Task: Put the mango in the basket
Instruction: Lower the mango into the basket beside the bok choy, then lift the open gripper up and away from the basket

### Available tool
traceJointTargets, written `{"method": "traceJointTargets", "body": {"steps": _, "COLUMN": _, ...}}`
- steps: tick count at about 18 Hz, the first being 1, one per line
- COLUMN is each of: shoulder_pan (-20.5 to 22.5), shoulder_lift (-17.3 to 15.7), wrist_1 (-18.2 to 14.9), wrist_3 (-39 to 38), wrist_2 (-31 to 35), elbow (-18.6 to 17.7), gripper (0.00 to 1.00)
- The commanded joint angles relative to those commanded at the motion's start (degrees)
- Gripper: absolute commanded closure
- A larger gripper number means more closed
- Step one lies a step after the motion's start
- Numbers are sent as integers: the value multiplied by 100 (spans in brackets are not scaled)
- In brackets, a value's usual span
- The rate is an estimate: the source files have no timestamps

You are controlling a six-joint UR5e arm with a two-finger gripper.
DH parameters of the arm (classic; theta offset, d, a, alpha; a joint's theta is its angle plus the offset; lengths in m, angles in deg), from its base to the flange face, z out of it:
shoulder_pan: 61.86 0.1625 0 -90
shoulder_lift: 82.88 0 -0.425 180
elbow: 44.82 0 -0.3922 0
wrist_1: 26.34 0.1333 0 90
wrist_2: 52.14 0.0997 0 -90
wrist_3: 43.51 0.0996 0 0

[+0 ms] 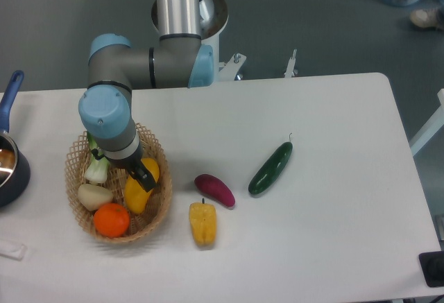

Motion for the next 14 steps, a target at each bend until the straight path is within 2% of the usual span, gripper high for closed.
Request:
{"method": "traceJointTargets", "body": {"steps": 3, "shoulder_pan": 175, "shoulder_lift": -176, "wrist_1": -9, "wrist_3": 17, "wrist_2": 0, "elbow": 26, "gripper": 0}}
{"method": "traceJointTargets", "body": {"steps": 8, "shoulder_pan": 939, "shoulder_lift": -343, "wrist_1": -17, "wrist_3": 123, "wrist_2": -9, "elbow": 44, "gripper": 0}}
{"method": "traceJointTargets", "body": {"steps": 14, "shoulder_pan": 2055, "shoulder_lift": -519, "wrist_1": -9, "wrist_3": 1238, "wrist_2": -9, "elbow": 114, "gripper": 0}}
